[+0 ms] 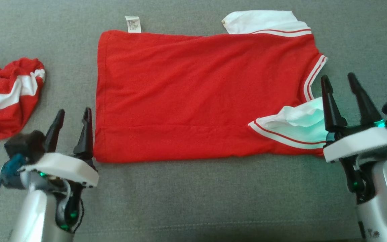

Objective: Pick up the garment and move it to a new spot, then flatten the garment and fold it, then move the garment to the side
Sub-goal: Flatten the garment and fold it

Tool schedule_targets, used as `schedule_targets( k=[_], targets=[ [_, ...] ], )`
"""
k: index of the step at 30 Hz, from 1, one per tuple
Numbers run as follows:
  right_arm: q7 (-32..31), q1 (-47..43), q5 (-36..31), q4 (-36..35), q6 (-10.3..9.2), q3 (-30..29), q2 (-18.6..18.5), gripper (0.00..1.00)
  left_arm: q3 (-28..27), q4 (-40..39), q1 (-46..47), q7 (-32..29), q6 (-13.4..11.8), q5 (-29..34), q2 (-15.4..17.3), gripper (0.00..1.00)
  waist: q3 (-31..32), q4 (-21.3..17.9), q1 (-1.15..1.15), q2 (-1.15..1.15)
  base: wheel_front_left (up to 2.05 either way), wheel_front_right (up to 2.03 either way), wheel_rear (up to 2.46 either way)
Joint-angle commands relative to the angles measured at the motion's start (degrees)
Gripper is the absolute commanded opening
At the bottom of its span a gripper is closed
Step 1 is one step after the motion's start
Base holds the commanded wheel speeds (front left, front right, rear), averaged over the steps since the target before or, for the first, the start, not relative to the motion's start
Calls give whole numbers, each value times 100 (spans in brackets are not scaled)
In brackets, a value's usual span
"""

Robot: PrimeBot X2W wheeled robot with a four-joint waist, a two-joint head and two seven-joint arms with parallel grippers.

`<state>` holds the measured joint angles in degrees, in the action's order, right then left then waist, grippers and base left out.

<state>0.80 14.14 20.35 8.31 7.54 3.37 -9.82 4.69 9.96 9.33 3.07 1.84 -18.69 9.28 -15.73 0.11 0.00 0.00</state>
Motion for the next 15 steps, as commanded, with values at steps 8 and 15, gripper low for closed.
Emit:
schedule_targets(
  k=[8,15],
  targets=[
    [427,-535,-656,-716,-5,83,-73,100,-132,-602,-270,908,-342,424,-99,100,302,3,0,0,0,0,0],
    [285,-1225,-800,-1221,-5,3,145,100,-45,-803,-718,1055,-484,616,-117,100,550,-37,0,0,0,0,0]
  ],
)
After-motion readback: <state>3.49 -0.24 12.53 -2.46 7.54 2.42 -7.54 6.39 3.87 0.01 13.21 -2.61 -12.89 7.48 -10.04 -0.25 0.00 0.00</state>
